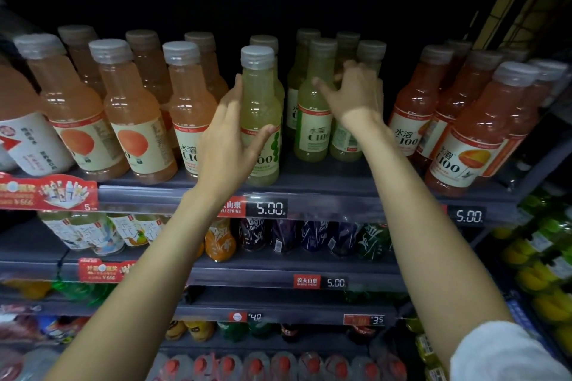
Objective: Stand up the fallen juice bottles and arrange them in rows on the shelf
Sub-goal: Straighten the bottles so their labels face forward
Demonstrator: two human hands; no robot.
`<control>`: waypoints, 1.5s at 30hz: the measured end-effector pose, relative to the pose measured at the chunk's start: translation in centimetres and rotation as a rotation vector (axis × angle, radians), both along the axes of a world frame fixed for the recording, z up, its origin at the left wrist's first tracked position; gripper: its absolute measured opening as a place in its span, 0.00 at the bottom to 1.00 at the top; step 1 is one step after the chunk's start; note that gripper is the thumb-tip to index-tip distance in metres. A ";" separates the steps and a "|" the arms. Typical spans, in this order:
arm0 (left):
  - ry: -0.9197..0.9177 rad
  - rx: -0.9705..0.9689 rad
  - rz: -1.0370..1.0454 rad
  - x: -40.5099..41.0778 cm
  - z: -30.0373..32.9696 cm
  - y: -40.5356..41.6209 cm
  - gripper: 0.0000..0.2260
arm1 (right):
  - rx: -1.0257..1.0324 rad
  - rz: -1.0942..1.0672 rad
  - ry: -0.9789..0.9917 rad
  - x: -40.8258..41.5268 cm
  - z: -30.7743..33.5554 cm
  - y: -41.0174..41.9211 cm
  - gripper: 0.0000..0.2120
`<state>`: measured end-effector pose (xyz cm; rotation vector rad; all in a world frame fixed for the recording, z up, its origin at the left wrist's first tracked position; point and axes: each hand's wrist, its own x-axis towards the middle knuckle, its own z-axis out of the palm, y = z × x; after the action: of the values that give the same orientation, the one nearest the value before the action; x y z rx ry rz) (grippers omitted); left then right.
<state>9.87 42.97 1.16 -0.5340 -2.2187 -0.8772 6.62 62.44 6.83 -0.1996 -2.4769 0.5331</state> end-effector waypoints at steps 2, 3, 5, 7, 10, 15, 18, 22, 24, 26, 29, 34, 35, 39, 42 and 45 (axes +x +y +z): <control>-0.006 0.019 -0.015 0.0 0.0 0.0 0.38 | 0.070 0.018 0.031 0.4 0.2 -0.3 0.23; -0.015 0.025 -0.024 0.0 0.0 0.0 0.38 | 0.077 0.023 0.043 0.6 0.2 -0.4 0.23; -0.031 0.022 -0.024 0.1 0.1 0.1 0.40 | 0.065 0.045 0.067 1.0 0.0 -0.5 0.23; -0.039 0.009 -0.009 0.2 0.2 0.1 0.39 | 0.024 0.104 0.118 1.4 -0.4 -0.7 0.21; -0.058 0.041 -0.021 0.1 0.1 0.3 0.36 | -0.192 0.234 0.187 2.4 -0.7 -0.8 0.18; -0.023 0.219 -0.051 1.3 0.1 0.9 0.27 | -0.338 0.271 0.120 3.5 -0.6 0.2 0.15; 0.029 0.456 -0.155 3.5 0.2 1.8 0.16 | -0.340 0.298 0.088 4.2 -0.3 0.5 0.16; -0.041 0.381 -0.301 4.1 1.2 4.6 0.23 | -0.368 0.347 0.024 4.6 -0.2 1.0 0.18; -0.048 0.213 -0.265 3.1 1.6 6.0 0.31 | -0.447 0.408 -0.055 4.7 0.0 1.5 0.20; -0.039 0.111 -0.230 2.1 1.7 7.1 0.37 | -0.487 0.425 -0.074 4.8 0.2 2.4 0.22; -0.036 0.031 -0.184 0.7 1.3 7.9 0.41 | -0.474 0.308 0.196 5.3 0.2 4.5 0.16; -0.059 0.027 -0.175 0.3 0.5 7.8 0.39 | -0.312 0.110 0.232 3.1 -0.5 6.7 0.17; -0.058 0.033 -0.180 0.4 0.7 7.8 0.39 | -0.238 0.076 0.151 2.5 -0.1 6.7 0.19; -0.051 0.026 -0.185 0.3 1.0 7.6 0.39 | -0.332 0.179 -0.107 1.2 1.0 6.5 0.20; -0.063 0.045 -0.182 0.3 1.0 7.7 0.39 | -0.545 0.268 -0.117 0.7 1.2 6.9 0.23; -0.074 0.055 -0.169 0.3 0.9 7.8 0.39 | -0.313 0.143 -0.058 0.9 1.6 6.5 0.27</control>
<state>10.17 50.80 2.08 -0.6805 -2.2330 -1.0581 7.48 68.94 8.41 -0.1630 -2.4642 0.9895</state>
